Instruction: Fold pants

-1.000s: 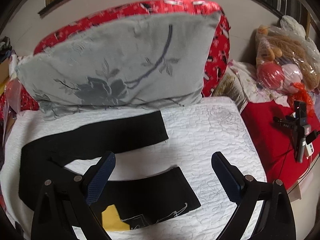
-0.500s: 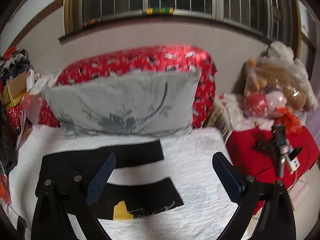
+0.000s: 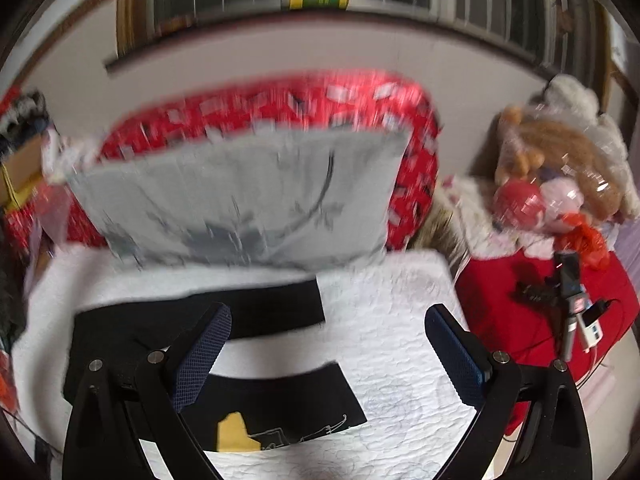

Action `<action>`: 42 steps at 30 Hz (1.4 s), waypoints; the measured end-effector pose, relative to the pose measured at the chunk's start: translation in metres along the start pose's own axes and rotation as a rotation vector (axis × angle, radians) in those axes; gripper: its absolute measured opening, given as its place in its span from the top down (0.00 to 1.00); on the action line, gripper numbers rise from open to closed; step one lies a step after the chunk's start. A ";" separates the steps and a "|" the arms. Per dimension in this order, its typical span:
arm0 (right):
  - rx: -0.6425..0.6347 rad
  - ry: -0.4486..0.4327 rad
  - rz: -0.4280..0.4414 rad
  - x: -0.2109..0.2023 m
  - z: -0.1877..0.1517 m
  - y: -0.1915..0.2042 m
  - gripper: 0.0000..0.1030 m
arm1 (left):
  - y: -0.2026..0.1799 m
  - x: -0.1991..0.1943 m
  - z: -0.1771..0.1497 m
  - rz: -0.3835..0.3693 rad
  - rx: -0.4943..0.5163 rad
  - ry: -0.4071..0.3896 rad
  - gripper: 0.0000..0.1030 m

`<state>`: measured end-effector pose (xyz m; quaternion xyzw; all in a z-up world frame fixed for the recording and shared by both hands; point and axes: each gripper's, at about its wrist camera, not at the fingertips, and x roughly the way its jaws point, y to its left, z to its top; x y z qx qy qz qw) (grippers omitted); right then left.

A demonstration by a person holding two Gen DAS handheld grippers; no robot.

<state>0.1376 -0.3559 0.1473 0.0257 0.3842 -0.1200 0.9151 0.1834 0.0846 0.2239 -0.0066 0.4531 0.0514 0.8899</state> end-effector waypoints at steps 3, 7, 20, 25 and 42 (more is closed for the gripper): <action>-0.006 0.089 0.000 0.052 -0.003 0.003 0.06 | 0.020 0.115 -0.025 0.012 -0.007 0.162 0.06; 0.029 0.196 0.004 0.124 -0.004 0.000 0.06 | 0.039 0.219 -0.043 -0.015 -0.089 0.333 0.12; 0.079 0.375 0.052 0.270 0.005 -0.004 0.09 | 0.035 0.313 -0.046 -0.110 -0.088 0.412 0.12; 0.026 0.400 0.023 0.284 0.003 0.004 0.13 | 0.040 0.326 -0.048 -0.128 -0.139 0.422 0.12; -0.114 0.329 0.030 0.240 0.001 0.028 0.93 | 0.005 0.286 -0.045 -0.139 -0.101 0.265 0.74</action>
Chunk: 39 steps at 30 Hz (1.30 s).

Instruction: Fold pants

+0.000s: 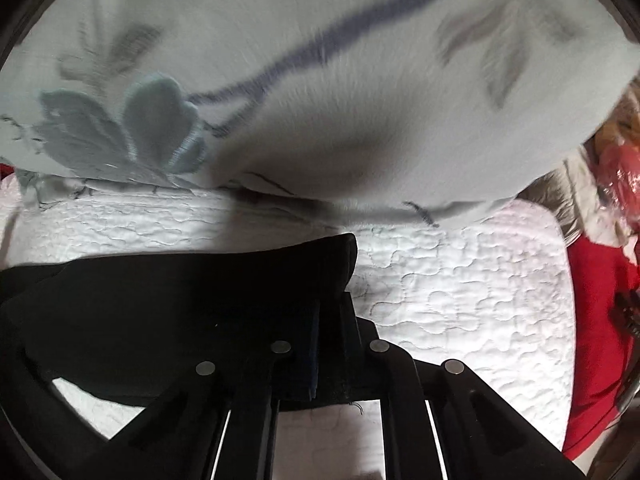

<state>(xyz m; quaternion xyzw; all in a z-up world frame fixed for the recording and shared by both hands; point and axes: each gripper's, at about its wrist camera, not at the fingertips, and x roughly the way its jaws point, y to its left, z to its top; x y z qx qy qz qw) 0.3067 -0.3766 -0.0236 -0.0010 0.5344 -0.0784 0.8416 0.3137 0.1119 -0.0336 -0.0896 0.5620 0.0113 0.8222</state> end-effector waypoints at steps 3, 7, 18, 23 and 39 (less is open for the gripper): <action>0.018 -0.058 0.029 -0.034 -0.017 -0.007 0.93 | -0.007 -0.032 -0.010 -0.005 0.036 -0.067 0.74; 0.005 -0.131 0.054 -0.067 -0.041 -0.012 0.93 | -0.010 -0.069 -0.026 -0.004 0.099 -0.154 0.74; -0.091 -0.167 0.039 -0.109 -0.172 -0.023 0.92 | 0.026 -0.058 -0.127 0.004 0.111 -0.071 0.74; -0.102 -0.126 -0.021 -0.102 -0.214 -0.026 0.75 | 0.039 -0.052 -0.155 -0.008 0.083 0.004 0.73; 0.444 0.095 0.457 -0.126 -0.230 -0.067 0.58 | 0.018 -0.069 -0.181 -0.240 -0.067 0.066 0.60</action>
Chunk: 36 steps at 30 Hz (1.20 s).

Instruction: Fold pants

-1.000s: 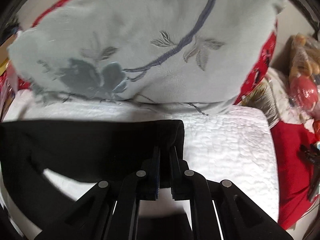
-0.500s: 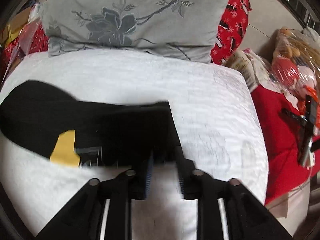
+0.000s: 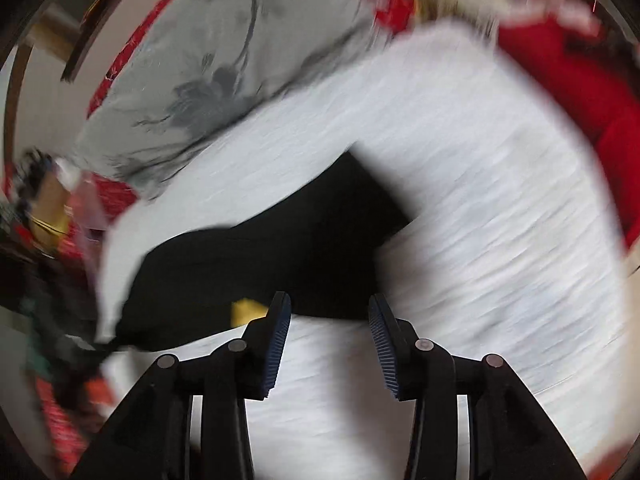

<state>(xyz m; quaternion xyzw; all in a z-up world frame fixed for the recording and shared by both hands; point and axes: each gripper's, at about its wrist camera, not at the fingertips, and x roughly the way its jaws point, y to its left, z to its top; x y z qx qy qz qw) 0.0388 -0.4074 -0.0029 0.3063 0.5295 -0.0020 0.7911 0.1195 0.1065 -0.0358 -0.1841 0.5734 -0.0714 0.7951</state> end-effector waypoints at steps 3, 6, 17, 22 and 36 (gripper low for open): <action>0.102 0.090 0.064 0.033 -0.007 0.004 0.58 | 0.001 0.007 0.006 0.006 -0.038 0.005 0.60; 0.247 0.132 0.118 0.058 -0.009 -0.005 0.58 | 0.011 0.009 0.015 -0.021 -0.104 0.002 0.60; 0.487 0.056 0.196 0.099 -0.005 -0.009 0.58 | 0.021 0.034 0.035 -0.018 -0.210 0.031 0.60; 0.508 0.023 0.181 0.102 -0.003 -0.017 0.84 | 0.018 0.044 0.047 0.005 -0.229 0.021 0.79; 0.052 0.004 0.056 0.076 0.038 0.006 0.93 | 0.015 0.035 0.011 0.047 -0.069 0.041 0.95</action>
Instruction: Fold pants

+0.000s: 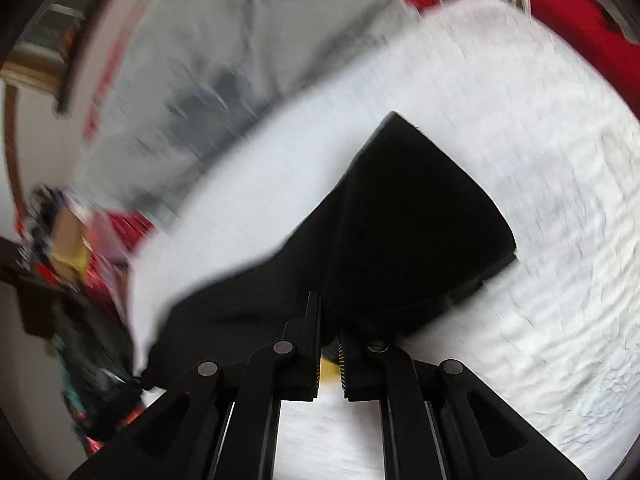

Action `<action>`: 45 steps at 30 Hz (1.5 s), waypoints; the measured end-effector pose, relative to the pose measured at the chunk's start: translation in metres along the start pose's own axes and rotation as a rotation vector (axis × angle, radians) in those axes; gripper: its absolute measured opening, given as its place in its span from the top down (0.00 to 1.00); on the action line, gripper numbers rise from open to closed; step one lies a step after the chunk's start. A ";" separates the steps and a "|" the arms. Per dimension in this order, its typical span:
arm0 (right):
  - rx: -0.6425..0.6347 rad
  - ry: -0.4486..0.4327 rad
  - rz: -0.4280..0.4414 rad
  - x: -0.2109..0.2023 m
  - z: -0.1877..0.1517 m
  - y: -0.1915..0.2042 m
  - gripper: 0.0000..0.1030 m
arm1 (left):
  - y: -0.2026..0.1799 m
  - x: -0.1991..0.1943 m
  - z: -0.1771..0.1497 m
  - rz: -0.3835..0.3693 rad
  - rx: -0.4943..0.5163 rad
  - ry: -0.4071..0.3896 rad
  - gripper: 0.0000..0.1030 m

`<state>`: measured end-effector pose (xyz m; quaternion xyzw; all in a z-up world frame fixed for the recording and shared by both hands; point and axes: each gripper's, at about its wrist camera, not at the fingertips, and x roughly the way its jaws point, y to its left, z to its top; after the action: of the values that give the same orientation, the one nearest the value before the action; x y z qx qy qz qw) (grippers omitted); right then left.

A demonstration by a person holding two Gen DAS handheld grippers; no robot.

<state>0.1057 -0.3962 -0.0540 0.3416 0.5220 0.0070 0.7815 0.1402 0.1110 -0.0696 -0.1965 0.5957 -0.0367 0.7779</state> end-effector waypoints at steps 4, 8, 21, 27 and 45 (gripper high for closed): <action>-0.003 0.029 -0.012 0.012 -0.021 -0.024 0.85 | 0.011 -0.001 -0.008 -0.022 -0.016 0.037 0.94; -0.007 0.025 -0.013 -0.007 -0.034 -0.038 0.77 | 0.012 -0.045 -0.016 -0.039 0.081 -0.021 0.92; -0.002 -0.129 -0.096 -0.046 0.015 -0.044 0.63 | 0.018 -0.042 0.055 0.064 0.045 -0.041 0.66; -0.058 -0.112 -0.196 -0.016 0.029 -0.032 0.63 | 0.015 -0.020 0.069 0.059 0.023 -0.004 0.66; -0.291 -0.187 -0.303 -0.010 0.040 0.018 0.92 | 0.006 -0.036 0.084 0.004 0.021 -0.124 0.96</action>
<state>0.1398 -0.4075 -0.0274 0.1423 0.4862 -0.0667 0.8596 0.2077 0.1487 -0.0210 -0.1892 0.5465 -0.0293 0.8153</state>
